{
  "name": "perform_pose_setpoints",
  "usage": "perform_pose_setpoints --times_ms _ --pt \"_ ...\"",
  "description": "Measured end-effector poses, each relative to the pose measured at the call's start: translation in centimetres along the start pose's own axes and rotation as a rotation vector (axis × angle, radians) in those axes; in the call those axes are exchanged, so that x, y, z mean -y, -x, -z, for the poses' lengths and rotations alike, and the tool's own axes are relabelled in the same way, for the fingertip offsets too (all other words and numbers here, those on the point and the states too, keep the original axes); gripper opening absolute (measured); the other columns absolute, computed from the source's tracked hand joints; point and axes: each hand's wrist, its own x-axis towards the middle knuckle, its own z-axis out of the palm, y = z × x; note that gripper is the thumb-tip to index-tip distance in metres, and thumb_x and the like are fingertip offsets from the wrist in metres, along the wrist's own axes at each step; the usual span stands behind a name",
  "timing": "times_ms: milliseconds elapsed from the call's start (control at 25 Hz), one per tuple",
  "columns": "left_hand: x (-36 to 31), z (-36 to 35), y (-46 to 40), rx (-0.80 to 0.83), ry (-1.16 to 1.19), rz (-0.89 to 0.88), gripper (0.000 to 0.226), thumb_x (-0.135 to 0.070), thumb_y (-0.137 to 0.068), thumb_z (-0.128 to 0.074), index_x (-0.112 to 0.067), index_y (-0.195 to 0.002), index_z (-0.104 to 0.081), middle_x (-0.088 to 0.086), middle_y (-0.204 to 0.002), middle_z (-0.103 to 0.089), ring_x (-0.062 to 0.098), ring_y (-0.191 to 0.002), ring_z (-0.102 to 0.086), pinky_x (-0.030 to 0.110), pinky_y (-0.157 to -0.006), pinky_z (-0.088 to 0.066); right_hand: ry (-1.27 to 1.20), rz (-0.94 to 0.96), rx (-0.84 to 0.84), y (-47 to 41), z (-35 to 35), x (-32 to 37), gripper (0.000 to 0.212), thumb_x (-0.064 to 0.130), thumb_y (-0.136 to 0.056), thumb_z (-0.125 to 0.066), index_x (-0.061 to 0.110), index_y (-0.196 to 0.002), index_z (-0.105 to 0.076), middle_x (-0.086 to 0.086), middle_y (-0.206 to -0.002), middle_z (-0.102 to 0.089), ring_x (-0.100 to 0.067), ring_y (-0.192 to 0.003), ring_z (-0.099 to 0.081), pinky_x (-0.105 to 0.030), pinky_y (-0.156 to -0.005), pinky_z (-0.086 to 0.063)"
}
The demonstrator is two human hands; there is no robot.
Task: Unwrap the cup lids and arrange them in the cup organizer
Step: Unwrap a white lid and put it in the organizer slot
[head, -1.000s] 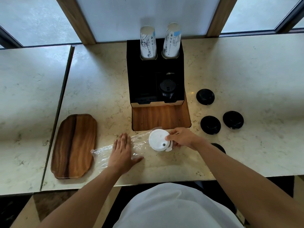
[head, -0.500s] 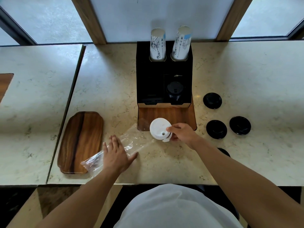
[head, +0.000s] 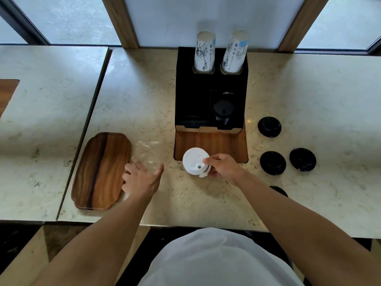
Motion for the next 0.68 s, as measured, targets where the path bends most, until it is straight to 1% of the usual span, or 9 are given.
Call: perform_pose_setpoints --times_ms 80,160,280,400,480,560,600,640,680 --pt "0.3 0.0 -0.5 0.030 0.035 -0.001 0.131 -0.101 -0.067 -0.014 -0.006 -0.157 -0.008 0.021 -0.146 -0.030 0.046 -0.125 -0.044 0.052 -0.090 -0.049 -0.009 -0.007 0.011 -0.1 -0.3 0.0 0.039 0.034 -0.087 -0.077 0.009 -0.115 -0.066 -0.010 -0.116 -0.070 -0.027 -0.100 -0.072 -0.044 -0.086 -0.062" --pt "0.8 -0.1 -0.6 0.019 0.025 -0.008 0.137 -0.103 -0.064 -0.013 -0.001 -0.157 -0.004 0.022 -0.149 -0.029 0.045 -0.126 -0.043 0.051 -0.094 -0.048 0.017 -0.004 0.019 -0.1 -0.6 0.0 0.039 0.036 -0.087 -0.077 0.010 -0.115 -0.067 -0.009 -0.116 -0.070 -0.027 -0.101 -0.072 -0.044 -0.087 -0.061" --pt "1.1 -0.3 -0.5 0.009 0.015 0.001 0.141 -0.105 -0.060 -0.010 -0.002 -0.157 -0.003 0.018 -0.151 -0.030 0.039 -0.129 -0.041 0.054 -0.089 -0.050 0.025 0.006 0.022 -0.2 -0.8 -0.1 0.039 0.037 -0.086 -0.077 0.011 -0.114 -0.066 -0.008 -0.114 -0.071 -0.026 -0.100 -0.072 -0.045 -0.088 -0.061" --pt "0.9 0.3 -0.1 -0.033 -0.075 -0.043 0.139 -0.103 -0.063 -0.005 -0.001 -0.157 -0.006 0.019 -0.149 -0.035 0.037 -0.130 -0.041 0.057 -0.094 -0.043 0.000 0.009 0.025 -0.3 -0.7 -0.1 0.039 0.036 -0.085 -0.078 0.011 -0.112 -0.067 -0.008 -0.114 -0.071 -0.026 -0.100 -0.072 -0.045 -0.087 -0.061" --pt "0.2 1.2 0.2 -0.134 -0.096 -0.127 0.128 -0.098 -0.073 -0.014 0.001 -0.155 -0.014 0.021 -0.141 -0.040 0.037 -0.123 -0.044 0.055 -0.097 -0.040 -0.010 0.013 0.021 -0.3 -0.5 -0.1 0.041 0.036 -0.085 -0.079 0.010 -0.115 -0.066 -0.008 -0.115 -0.071 -0.027 -0.101 -0.072 -0.046 -0.088 -0.061" --pt "-1.1 1.9 0.8 -0.261 0.072 -0.233 0.103 -0.084 -0.085 -0.035 -0.003 -0.147 -0.031 0.020 -0.131 -0.043 0.037 -0.117 -0.045 0.053 -0.094 -0.041 -0.039 0.016 0.015 -0.4 -0.4 0.0 0.042 0.035 -0.085 -0.079 0.010 -0.117 -0.066 -0.009 -0.115 -0.071 -0.027 -0.101 -0.072 -0.046 -0.088 -0.061" --pt "-2.1 2.1 1.1 -0.272 0.218 -0.298 0.087 -0.075 -0.089 -0.044 -0.006 -0.142 -0.040 0.018 -0.129 -0.046 0.035 -0.116 -0.047 0.051 -0.094 -0.042 -0.075 0.015 0.014 -0.4 -0.4 0.1 0.041 0.033 -0.086 -0.079 0.009 -0.117 -0.065 -0.009 -0.115 -0.071 -0.027 -0.100 -0.073 -0.045 -0.087 -0.062" --pt "-3.2 2.4 1.6 -0.222 0.363 -0.344 0.075 -0.068 -0.090 -0.050 -0.008 -0.135 -0.049 0.014 -0.126 -0.050 0.032 -0.115 -0.051 0.047 -0.093 -0.045 -0.114 0.014 0.013 -0.3 -0.5 0.3 0.040 0.031 -0.086 -0.079 0.009 -0.116 -0.065 -0.010 -0.115 -0.072 -0.027 -0.099 -0.073 -0.044 -0.085 -0.062" --pt "-4.4 2.5 1.9 -0.138 0.478 -0.358 0.068 -0.066 -0.090 -0.053 -0.010 -0.128 -0.057 0.009 -0.122 -0.056 0.028 -0.112 -0.056 0.042 -0.089 -0.048 -0.146 0.020 0.010 -0.2 -0.6 0.5 0.039 0.030 -0.086 -0.079 0.009 -0.116 -0.065 -0.011 -0.115 -0.072 -0.027 -0.099 -0.073 -0.043 -0.084 -0.063"
